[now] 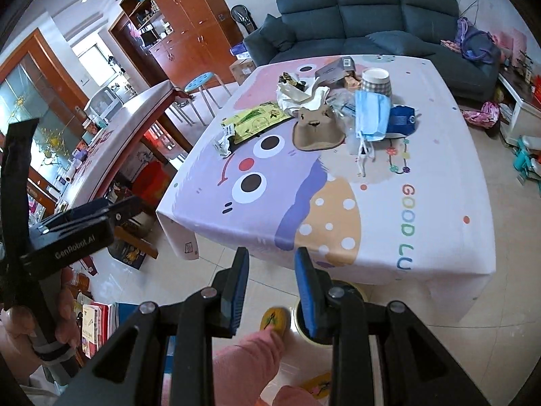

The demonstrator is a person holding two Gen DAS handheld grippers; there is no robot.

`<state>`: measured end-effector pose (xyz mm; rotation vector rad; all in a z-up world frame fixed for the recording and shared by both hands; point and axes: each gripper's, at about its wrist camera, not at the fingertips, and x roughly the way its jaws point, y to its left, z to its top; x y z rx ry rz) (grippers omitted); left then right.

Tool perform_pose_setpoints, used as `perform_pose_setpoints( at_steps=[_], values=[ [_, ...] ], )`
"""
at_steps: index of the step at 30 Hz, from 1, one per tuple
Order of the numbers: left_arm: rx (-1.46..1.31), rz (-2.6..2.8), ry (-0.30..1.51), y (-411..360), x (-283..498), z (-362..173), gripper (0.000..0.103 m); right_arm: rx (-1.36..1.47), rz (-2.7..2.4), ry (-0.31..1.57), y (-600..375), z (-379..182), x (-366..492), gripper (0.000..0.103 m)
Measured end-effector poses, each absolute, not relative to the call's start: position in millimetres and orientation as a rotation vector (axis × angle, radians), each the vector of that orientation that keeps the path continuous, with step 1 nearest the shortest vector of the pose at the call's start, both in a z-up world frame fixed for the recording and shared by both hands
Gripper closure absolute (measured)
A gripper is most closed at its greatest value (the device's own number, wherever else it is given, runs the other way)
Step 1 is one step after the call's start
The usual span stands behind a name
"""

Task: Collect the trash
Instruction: 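Move both open tools back toward the table trash, then grasp the white wrapper with the left tool while the right tool grasps the blue mask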

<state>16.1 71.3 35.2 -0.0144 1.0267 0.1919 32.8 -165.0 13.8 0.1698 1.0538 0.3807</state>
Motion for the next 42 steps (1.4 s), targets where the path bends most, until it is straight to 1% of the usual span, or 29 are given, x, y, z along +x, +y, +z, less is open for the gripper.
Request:
perform_pose_setpoints(
  at_steps=[7, 17, 19, 20, 21, 22, 28, 37, 40, 41, 42],
  values=[
    [-0.077, 0.154, 1.078, 100, 60, 15, 0.030, 0.167, 0.367, 1.081, -148, 4, 68, 0.075],
    [-0.210, 0.005, 1.282, 159, 187, -33, 0.030, 0.230, 0.280, 1.132, -119, -14, 156, 0.075],
    [-0.227, 0.004, 1.297, 169, 209, -42, 0.025, 0.257, 0.266, 1.140, -113, -20, 177, 0.075],
    [-0.245, 0.002, 1.305, 174, 221, -46, 0.017, 0.263, 0.257, 1.148, -110, -25, 186, 0.075],
    [-0.261, 0.002, 1.311, 179, 230, -50, 0.011, 0.269, 0.247, 1.155, -108, -28, 193, 0.075],
    [-0.289, 0.005, 1.319, 184, 241, -55, 0.010, 0.276, 0.239, 1.161, -105, -32, 200, 0.075],
    [-0.407, 0.028, 1.405, 203, 286, -91, 0.010, 0.314, 0.196, 1.188, -99, -50, 233, 0.075],
    [-0.453, 0.096, 1.494, 202, 309, -132, 0.011, 0.314, 0.184, 1.211, -92, -59, 254, 0.075],
    [-0.465, 0.112, 1.499, 201, 313, -138, 0.015, 0.307, 0.181, 1.213, -93, -59, 255, 0.075],
    [-0.464, 0.117, 1.501, 201, 314, -139, 0.020, 0.306, 0.180, 1.215, -94, -59, 255, 0.075],
    [-0.461, 0.123, 1.504, 202, 314, -139, 0.027, 0.306, 0.177, 1.218, -95, -59, 255, 0.075]
  ],
)
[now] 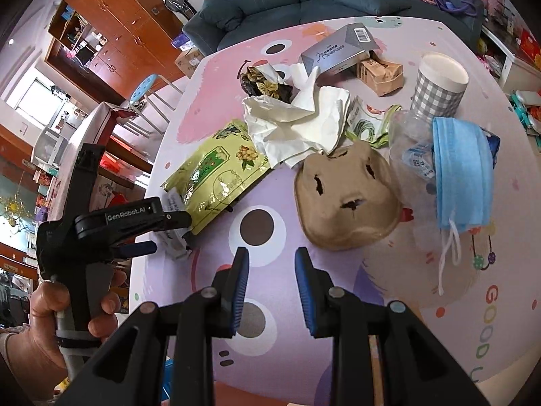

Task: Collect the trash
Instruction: 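Grasp the white wrapper with the left tool while the right tool grasps the blue mask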

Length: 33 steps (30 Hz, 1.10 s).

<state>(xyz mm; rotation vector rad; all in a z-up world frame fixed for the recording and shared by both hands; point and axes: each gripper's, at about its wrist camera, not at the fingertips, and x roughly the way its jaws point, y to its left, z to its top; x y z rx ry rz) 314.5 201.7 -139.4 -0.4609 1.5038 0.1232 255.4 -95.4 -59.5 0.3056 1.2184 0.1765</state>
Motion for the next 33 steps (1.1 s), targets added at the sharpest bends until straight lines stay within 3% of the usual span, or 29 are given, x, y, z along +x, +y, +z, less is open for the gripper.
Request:
perform_pose_setpoints(
  at_steps=[2, 5, 12, 22, 26, 33],
  values=[
    [-0.460, 0.129, 1.510, 199, 315, -143, 0.034, 0.308, 0.168, 1.220, -100, -60, 256, 0.075],
    [-0.437, 0.124, 1.496, 195, 315, -141, 0.055, 0.319, 0.155, 1.218, -108, -58, 254, 0.075],
    [-0.429, 0.086, 1.480, 199, 309, -130, 0.077, 0.354, 0.068, 1.154, -154, -36, 246, 0.075],
    [-0.286, 0.030, 1.464, 185, 281, -108, 0.085, 0.391, -0.089, 1.138, -224, -47, 249, 0.075],
    [-0.218, -0.012, 1.423, 171, 270, -96, 0.085, 0.410, -0.103, 1.129, -235, -59, 255, 0.050],
    [-0.160, -0.079, 1.381, 151, 267, -81, 0.085, 0.427, -0.098, 1.133, -241, -81, 274, 0.050]
  ],
)
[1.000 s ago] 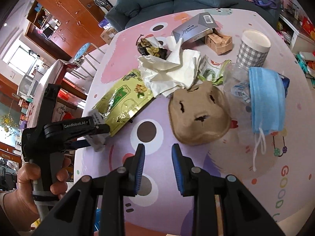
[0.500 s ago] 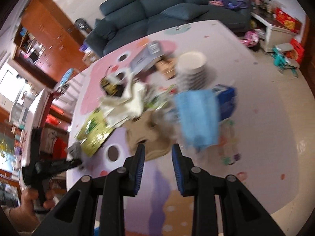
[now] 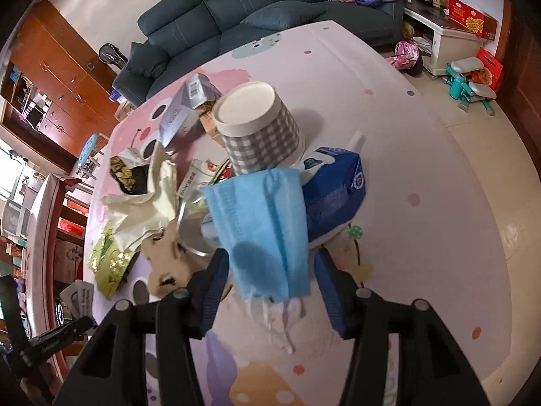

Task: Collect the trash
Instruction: 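Grasp the white wrapper with the left tool while the right tool grasps the blue mask, then carry the white wrapper and blue mask over the trash bin with both tools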

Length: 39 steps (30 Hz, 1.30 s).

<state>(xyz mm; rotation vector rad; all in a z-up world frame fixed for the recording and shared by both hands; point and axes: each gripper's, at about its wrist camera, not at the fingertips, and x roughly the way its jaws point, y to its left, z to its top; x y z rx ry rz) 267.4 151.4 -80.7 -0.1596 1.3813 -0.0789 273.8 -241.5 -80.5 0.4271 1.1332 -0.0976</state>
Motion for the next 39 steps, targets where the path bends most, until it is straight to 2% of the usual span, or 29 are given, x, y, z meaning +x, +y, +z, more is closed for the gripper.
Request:
perform_pose_setpoints(
  at_steps=[4, 5, 6, 9, 12, 25, 39],
  values=[
    [-0.141, -0.106, 1.374, 143, 266, -78, 0.085, 0.483, -0.067, 1.116, -244, -87, 275, 0.051],
    [-0.138, -0.109, 1.371, 142, 265, -77, 0.085, 0.481, -0.060, 1.113, -242, -87, 275, 0.056],
    [-0.139, -0.113, 1.371, 141, 264, -76, 0.085, 0.477, -0.050, 1.117, -240, -87, 274, 0.068],
    [-0.135, -0.108, 1.364, 141, 258, -74, 0.085, 0.477, -0.028, 1.118, -236, -86, 268, 0.090],
    [-0.135, -0.105, 1.349, 139, 252, -71, 0.085, 0.506, -0.009, 1.099, -237, -79, 259, 0.096],
    [-0.075, -0.164, 1.232, 90, 198, -35, 0.085, 0.492, 0.133, 0.983, -230, -16, 187, 0.098],
    [-0.133, -0.160, 1.123, 3, 55, -26, 0.085, 0.377, 0.350, 0.989, -233, 2, 47, 0.098]
  ],
)
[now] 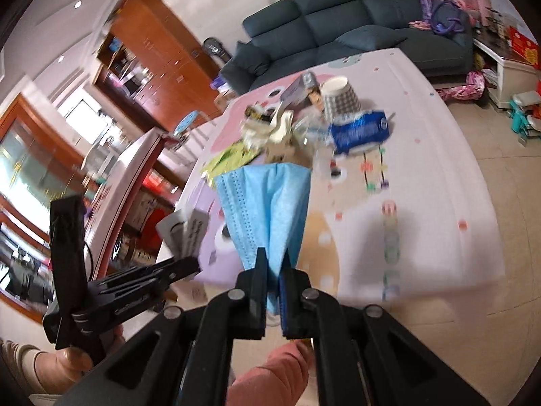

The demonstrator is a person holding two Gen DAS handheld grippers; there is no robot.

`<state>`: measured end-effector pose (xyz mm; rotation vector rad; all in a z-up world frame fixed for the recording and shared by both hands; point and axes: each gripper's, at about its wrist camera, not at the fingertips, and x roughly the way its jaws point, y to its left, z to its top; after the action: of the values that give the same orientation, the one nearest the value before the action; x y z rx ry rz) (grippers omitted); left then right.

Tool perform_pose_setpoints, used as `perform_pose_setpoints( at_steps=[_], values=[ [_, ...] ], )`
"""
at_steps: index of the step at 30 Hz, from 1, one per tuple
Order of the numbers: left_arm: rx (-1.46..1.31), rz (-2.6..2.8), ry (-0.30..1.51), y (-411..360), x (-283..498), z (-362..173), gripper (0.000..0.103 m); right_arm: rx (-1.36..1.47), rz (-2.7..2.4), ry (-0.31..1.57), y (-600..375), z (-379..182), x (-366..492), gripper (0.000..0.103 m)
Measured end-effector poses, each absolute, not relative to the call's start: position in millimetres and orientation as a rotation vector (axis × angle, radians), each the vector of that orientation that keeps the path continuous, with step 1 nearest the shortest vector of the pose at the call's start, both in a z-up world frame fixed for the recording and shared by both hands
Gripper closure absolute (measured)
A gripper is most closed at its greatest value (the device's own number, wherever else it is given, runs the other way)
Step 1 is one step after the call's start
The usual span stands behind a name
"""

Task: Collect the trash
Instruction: 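Carry the white wrapper and blue mask over the trash bin with both tools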

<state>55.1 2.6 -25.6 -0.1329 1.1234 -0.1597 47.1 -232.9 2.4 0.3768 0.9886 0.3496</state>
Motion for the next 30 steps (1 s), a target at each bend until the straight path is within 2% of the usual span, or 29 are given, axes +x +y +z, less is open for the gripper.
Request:
perform_pose_setpoints(
  at_steps=[13, 23, 30],
  values=[
    [-0.025, -0.197, 1.250, -49, -38, -60, 0.085, 0.436, 0.397, 1.115, -240, -52, -34, 0.098],
    [0.011, -0.243, 1.346, -62, -51, -112, 0.085, 0.469, 0.357, 1.202, -228, -104, -58, 0.098],
    [0.014, -0.269, 1.410, -54, -43, -173, 0.085, 0.504, 0.254, 1.293, -223, -175, -54, 0.098]
  ],
)
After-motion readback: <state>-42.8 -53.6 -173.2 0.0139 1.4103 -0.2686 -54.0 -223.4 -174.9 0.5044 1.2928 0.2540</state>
